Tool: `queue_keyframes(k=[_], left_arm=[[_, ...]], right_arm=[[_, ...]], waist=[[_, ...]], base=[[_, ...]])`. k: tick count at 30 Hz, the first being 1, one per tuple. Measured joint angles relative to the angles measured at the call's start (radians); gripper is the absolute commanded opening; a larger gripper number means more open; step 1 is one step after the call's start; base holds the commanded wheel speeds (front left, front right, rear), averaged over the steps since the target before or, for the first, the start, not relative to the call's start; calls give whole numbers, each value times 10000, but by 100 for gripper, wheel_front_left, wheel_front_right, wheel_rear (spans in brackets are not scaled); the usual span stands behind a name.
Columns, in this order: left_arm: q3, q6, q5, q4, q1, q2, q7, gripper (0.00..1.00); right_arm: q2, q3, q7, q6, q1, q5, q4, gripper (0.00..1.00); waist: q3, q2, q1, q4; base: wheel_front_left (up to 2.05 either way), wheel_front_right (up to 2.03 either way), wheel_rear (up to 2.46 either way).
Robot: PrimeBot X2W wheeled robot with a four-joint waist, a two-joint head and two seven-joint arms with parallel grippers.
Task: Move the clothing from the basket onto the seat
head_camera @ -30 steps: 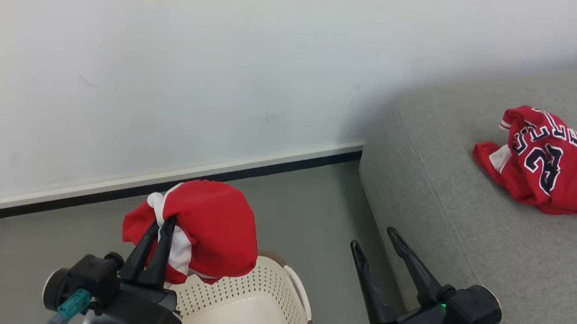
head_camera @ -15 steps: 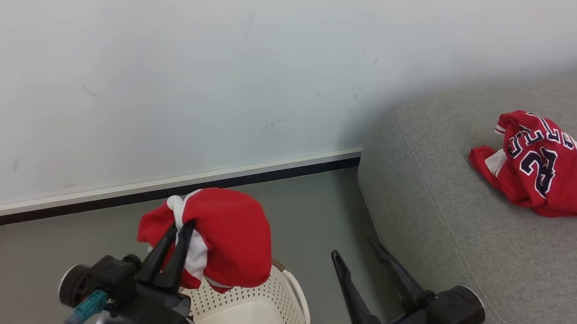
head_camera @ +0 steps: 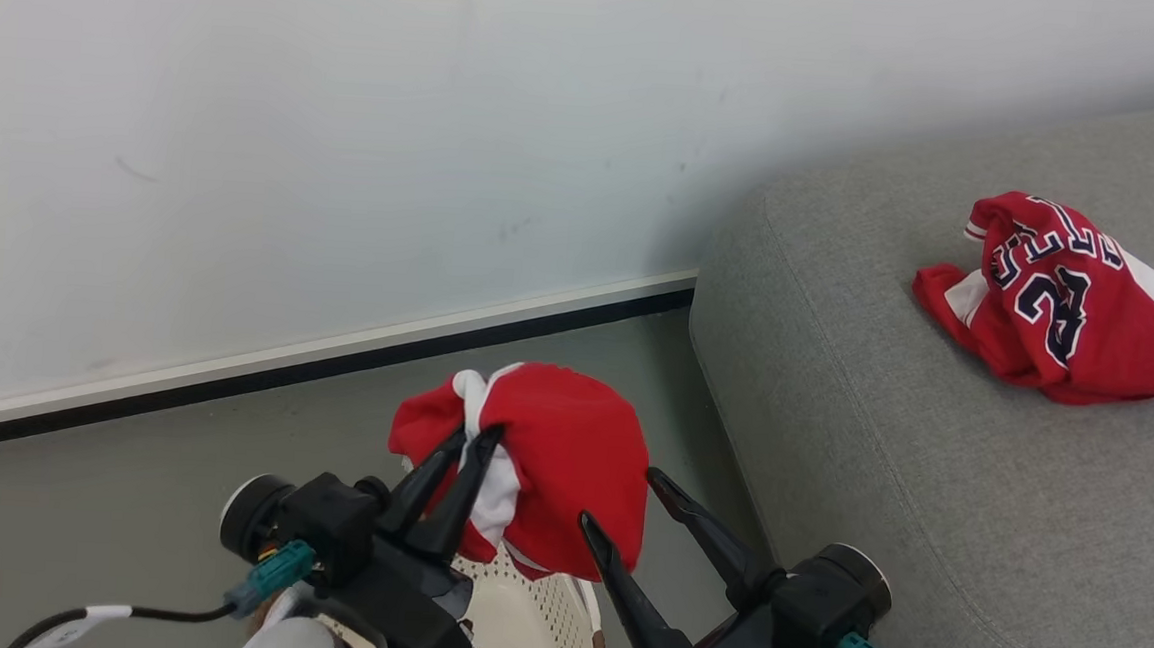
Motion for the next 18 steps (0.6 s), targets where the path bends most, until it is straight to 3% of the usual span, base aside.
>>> queue_keyframes(k=[7, 18], left_arm=[[-640, -428, 36, -464, -300, -96, 370, 0], [-1252, -598, 33, -1139, -311, -104, 909, 0]], right_arm=[[12, 127, 0, 0, -342, -263, 725, 100], [42, 234, 0, 0, -628, -468, 794, 100]], waist=[[159, 0, 0, -202], [271, 0, 0, -188]], base=[[0, 0, 0], [0, 0, 0]])
